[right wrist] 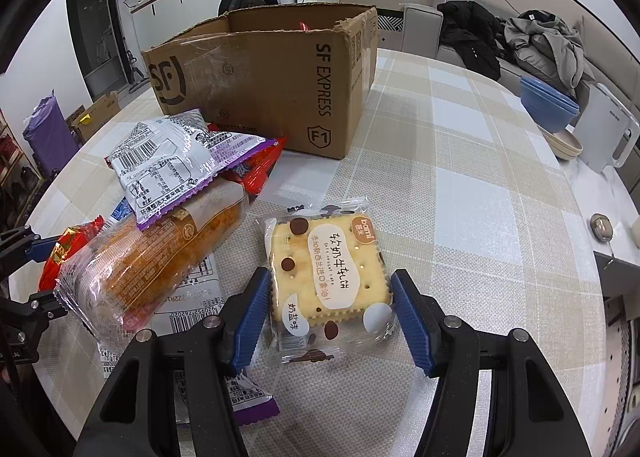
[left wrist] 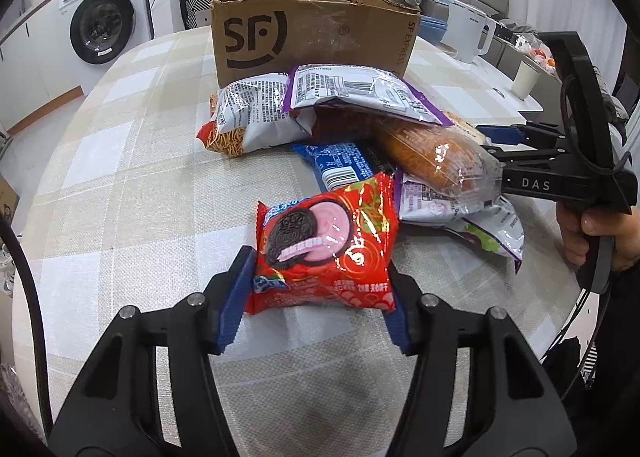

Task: Organize snacks
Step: 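Lift the Oreo packet and biscuit packet with both tools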

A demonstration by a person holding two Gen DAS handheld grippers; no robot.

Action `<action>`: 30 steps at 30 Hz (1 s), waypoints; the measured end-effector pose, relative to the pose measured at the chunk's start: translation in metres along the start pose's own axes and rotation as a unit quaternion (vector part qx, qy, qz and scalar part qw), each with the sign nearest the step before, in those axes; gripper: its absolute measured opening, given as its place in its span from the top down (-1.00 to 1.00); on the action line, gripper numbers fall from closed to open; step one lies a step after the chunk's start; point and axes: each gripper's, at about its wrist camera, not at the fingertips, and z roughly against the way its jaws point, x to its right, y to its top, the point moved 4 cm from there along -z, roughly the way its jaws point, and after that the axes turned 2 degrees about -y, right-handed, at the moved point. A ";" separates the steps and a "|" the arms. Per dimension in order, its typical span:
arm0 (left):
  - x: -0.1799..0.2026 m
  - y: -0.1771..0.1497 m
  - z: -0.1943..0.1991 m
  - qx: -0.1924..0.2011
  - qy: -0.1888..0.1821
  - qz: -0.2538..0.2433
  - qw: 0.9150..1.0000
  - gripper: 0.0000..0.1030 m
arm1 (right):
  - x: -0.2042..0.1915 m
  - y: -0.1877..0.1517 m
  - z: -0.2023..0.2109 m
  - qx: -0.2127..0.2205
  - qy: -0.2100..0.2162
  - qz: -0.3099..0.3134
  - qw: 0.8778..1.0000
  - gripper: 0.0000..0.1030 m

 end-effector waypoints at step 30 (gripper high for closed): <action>-0.006 0.001 0.004 0.013 -0.047 0.053 0.997 -0.02 | 0.001 0.000 -0.001 -0.002 0.002 0.000 1.000 -0.21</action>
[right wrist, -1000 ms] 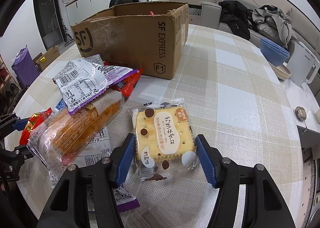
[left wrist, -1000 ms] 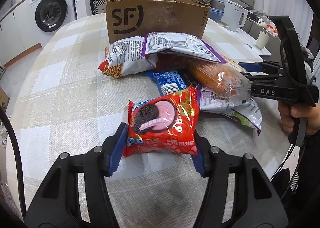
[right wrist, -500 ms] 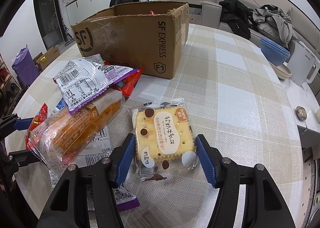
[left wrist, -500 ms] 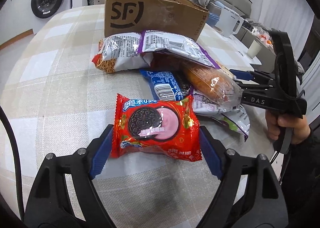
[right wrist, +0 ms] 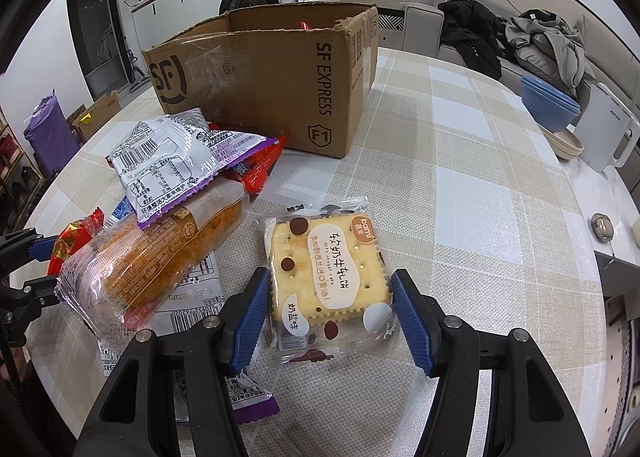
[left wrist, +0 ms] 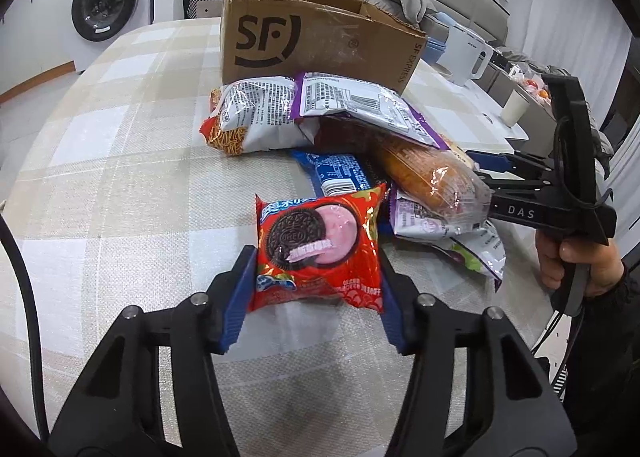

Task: Organize snacks
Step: 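Lift the Oreo packet and biscuit packet with both tools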

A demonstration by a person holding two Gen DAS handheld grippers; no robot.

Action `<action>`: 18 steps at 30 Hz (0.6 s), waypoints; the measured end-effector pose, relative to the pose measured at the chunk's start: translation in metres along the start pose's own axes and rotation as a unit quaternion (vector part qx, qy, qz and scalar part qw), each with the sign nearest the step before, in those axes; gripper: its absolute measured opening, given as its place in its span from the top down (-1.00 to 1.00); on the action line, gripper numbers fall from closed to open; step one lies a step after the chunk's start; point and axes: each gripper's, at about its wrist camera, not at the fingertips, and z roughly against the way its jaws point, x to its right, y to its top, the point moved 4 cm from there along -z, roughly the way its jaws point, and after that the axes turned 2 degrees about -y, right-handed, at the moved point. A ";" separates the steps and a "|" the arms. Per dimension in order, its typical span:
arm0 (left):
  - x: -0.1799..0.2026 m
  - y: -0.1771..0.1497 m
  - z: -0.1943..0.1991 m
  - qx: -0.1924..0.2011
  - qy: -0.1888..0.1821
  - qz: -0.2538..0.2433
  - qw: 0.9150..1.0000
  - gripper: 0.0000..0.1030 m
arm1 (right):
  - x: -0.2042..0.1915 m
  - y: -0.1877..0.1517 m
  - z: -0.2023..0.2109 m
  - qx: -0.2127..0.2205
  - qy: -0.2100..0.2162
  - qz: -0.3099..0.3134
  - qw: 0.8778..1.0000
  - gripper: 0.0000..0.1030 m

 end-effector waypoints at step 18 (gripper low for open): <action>-0.005 0.001 0.012 0.030 0.019 -0.002 0.999 0.01 | 0.002 0.001 0.003 0.008 -0.001 0.000 1.000 -0.18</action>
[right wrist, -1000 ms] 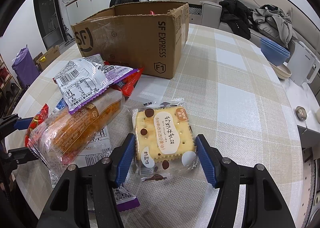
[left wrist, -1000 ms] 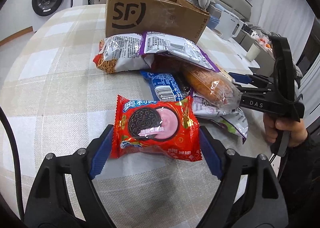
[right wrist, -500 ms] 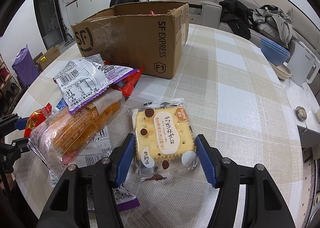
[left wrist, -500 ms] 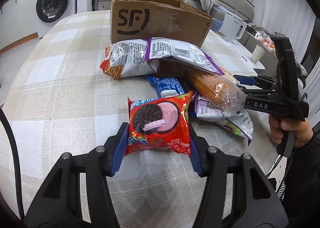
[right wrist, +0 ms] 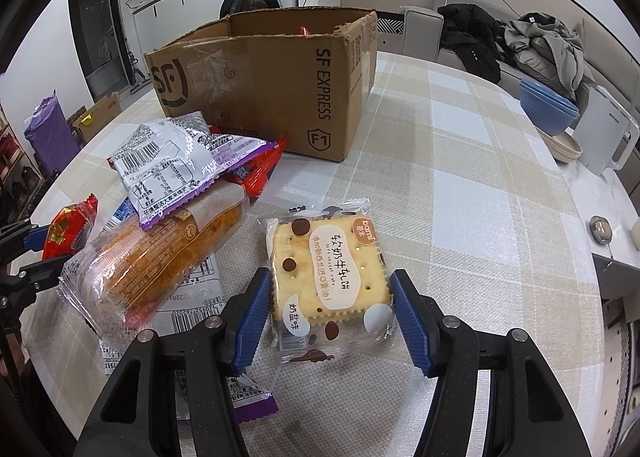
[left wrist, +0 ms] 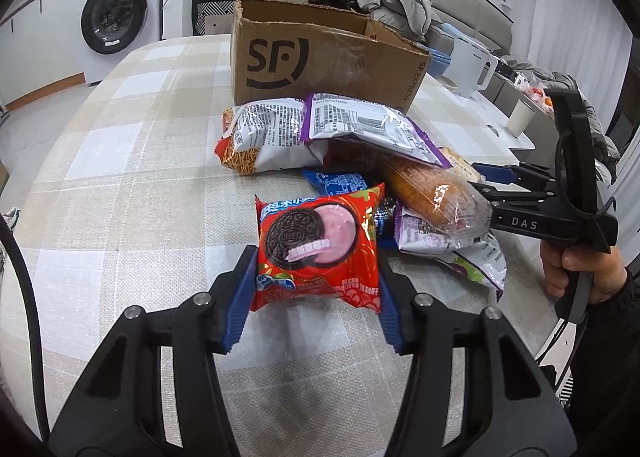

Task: Organize snacks
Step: 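Lift the Oreo packet and biscuit packet with both tools, then carry the Oreo packet and biscuit packet over the cardboard box with both tools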

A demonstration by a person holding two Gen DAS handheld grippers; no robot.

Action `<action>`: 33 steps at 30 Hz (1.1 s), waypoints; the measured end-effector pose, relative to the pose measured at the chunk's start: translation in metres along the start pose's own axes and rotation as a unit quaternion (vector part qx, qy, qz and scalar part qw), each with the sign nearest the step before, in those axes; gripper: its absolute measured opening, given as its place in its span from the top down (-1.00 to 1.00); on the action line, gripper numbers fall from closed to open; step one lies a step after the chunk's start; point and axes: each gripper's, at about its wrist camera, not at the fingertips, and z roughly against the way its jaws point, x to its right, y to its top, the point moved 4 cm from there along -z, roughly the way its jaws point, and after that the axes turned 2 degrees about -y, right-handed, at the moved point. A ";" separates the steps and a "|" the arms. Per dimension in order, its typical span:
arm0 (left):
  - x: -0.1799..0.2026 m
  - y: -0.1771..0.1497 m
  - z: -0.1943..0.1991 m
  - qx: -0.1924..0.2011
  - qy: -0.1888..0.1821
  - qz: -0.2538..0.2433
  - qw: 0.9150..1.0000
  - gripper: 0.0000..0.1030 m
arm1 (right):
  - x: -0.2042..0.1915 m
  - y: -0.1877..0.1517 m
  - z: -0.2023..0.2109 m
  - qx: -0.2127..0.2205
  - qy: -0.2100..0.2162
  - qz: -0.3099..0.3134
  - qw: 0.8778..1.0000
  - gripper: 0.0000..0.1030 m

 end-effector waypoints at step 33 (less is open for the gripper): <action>0.001 0.033 0.055 0.070 0.023 -0.007 0.997 0.01 | 0.013 0.027 0.075 0.111 0.045 -0.055 0.991 -0.18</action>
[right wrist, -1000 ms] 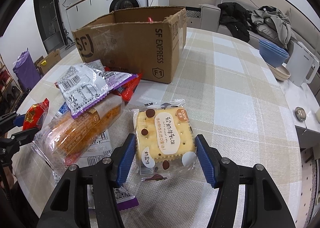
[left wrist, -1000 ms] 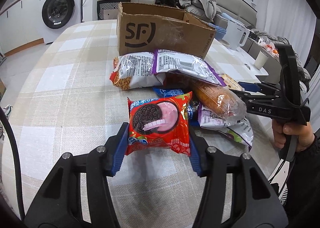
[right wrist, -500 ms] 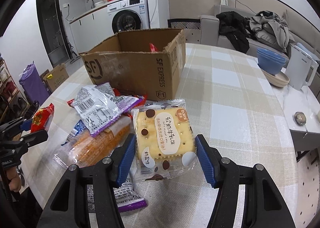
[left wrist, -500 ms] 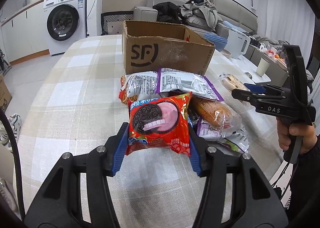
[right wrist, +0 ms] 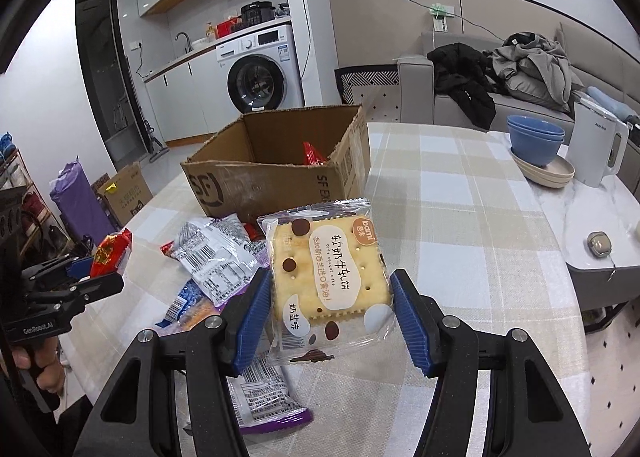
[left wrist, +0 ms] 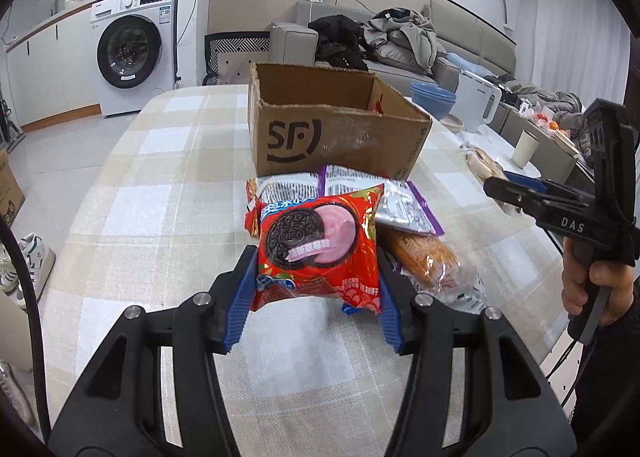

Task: Organize snacks
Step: 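Carry the Oreo packet and biscuit packet over the cardboard box with both tools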

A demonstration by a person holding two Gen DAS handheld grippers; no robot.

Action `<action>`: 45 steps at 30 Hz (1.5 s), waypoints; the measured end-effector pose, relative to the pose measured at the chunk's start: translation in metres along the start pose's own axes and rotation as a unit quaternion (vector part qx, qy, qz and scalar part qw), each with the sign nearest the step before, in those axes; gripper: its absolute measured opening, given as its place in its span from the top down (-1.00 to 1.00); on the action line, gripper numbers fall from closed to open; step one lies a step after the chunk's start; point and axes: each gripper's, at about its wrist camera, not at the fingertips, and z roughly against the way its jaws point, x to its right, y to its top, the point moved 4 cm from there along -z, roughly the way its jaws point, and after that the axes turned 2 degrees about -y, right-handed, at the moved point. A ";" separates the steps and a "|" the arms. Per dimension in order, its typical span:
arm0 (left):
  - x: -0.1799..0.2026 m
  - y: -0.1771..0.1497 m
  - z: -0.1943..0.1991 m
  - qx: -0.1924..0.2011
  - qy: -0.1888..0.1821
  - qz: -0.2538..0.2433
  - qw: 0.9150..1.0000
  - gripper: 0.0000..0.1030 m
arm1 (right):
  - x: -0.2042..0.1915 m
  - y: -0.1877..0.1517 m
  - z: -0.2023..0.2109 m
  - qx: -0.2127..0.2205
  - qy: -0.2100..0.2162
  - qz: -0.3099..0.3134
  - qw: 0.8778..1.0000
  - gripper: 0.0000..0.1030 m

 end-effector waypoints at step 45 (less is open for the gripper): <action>0.006 0.127 -0.007 0.051 0.022 -0.039 0.998 0.01 | -0.037 0.078 0.008 0.049 0.016 -0.008 0.999 -0.18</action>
